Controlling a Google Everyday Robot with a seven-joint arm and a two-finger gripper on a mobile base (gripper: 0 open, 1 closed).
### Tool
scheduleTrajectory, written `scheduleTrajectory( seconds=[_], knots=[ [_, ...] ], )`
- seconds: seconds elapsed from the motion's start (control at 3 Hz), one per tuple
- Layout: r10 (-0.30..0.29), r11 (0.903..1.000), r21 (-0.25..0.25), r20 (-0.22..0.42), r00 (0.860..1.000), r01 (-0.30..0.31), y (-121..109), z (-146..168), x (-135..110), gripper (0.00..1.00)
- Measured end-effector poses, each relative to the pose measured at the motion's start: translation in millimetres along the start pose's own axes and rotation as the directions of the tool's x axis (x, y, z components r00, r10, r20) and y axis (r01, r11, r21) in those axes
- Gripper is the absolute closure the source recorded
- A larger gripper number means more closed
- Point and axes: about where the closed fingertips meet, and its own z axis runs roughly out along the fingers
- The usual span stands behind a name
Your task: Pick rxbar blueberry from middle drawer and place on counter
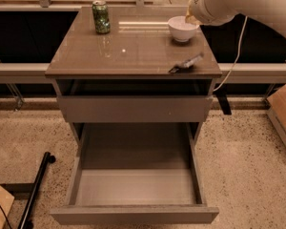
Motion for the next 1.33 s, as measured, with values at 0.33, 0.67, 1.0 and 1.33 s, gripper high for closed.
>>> scheduleTrajectory(
  seconds=[0.33, 0.67, 1.0, 1.33],
  knots=[
    [-0.005, 0.9986, -0.052, -0.030, 1.000, 0.003, 27.9, 38.9, 6.5, 1.00],
    [-0.006, 0.9987, -0.050, -0.031, 0.999, 0.004, 27.0, 38.9, 7.4, 0.81],
    [-0.007, 0.9987, -0.051, -0.032, 0.999, 0.006, 28.1, 38.8, 7.7, 0.57],
    [-0.009, 0.9986, -0.052, -0.032, 0.999, 0.007, 29.1, 38.7, 8.0, 0.35]
  ],
)
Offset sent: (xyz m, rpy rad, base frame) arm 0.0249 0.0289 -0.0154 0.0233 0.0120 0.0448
